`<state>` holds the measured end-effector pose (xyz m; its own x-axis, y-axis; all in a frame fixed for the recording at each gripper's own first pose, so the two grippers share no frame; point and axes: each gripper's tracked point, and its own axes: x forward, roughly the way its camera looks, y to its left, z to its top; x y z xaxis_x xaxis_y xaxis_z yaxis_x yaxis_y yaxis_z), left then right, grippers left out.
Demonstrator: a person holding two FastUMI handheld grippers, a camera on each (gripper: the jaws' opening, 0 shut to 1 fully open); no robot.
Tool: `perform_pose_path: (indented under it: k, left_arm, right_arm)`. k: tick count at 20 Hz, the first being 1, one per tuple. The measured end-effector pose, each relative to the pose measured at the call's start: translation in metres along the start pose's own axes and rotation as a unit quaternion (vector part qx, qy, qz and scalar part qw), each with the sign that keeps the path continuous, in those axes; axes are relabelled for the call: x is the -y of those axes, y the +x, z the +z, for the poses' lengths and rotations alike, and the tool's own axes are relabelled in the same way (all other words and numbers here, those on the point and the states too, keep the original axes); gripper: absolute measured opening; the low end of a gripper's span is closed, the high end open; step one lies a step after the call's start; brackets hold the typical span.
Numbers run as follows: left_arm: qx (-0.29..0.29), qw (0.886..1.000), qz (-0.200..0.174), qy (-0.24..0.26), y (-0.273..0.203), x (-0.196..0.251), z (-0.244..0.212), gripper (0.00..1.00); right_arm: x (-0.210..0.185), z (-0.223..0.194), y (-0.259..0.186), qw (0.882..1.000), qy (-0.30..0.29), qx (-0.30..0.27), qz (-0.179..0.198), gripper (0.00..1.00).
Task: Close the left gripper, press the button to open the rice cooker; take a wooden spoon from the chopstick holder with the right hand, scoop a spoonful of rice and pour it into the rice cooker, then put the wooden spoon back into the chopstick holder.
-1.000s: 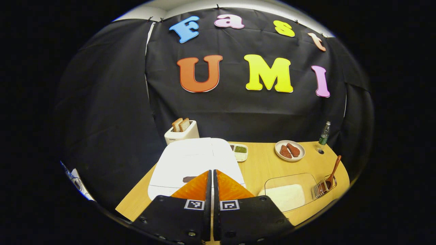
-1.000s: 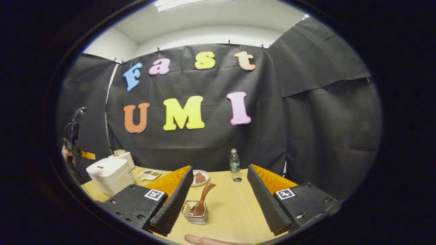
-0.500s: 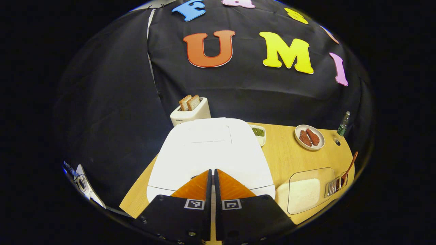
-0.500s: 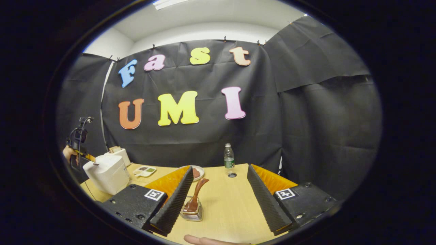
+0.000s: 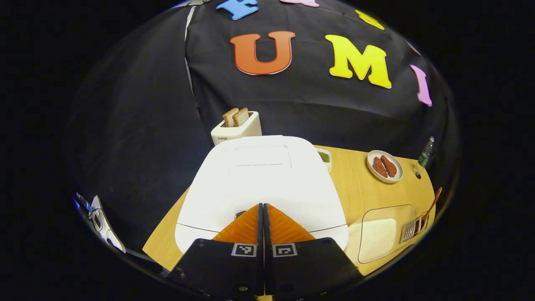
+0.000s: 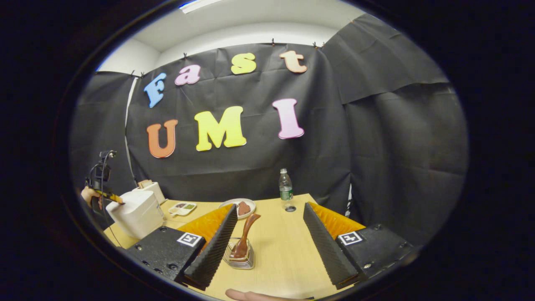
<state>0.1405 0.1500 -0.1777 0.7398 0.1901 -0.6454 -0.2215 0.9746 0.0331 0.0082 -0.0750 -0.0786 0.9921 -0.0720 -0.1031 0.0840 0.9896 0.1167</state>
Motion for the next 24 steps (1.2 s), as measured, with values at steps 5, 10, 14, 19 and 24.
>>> perform_pose_path:
  k: [5,10,14,19,24]
  left_arm:
    - [0.018,1.000,0.006,0.003,-0.003,-0.001,0.007,0.01]
    - [0.063,0.998,0.023,0.003,-0.028,-0.005,0.036,0.00]
    - [0.100,0.995,-0.008,-0.018,-0.061,0.012,0.049,0.00]
    - [0.143,0.989,-0.010,0.020,-0.100,0.027,0.045,0.31]
    - [0.179,0.983,-0.029,0.025,-0.138,0.041,0.033,0.97]
  right_arm:
    - [-0.001,-0.010,0.004,1.000,0.004,-0.012,0.005,1.00]
    - [0.005,-0.016,0.005,1.000,0.002,-0.020,-0.001,0.99]
    - [0.009,-0.027,0.013,0.999,0.004,-0.031,-0.010,1.00]
    - [0.006,-0.039,0.031,0.999,0.008,-0.044,-0.013,0.99]
    - [0.000,-0.055,0.059,0.998,-0.006,-0.063,-0.006,1.00]
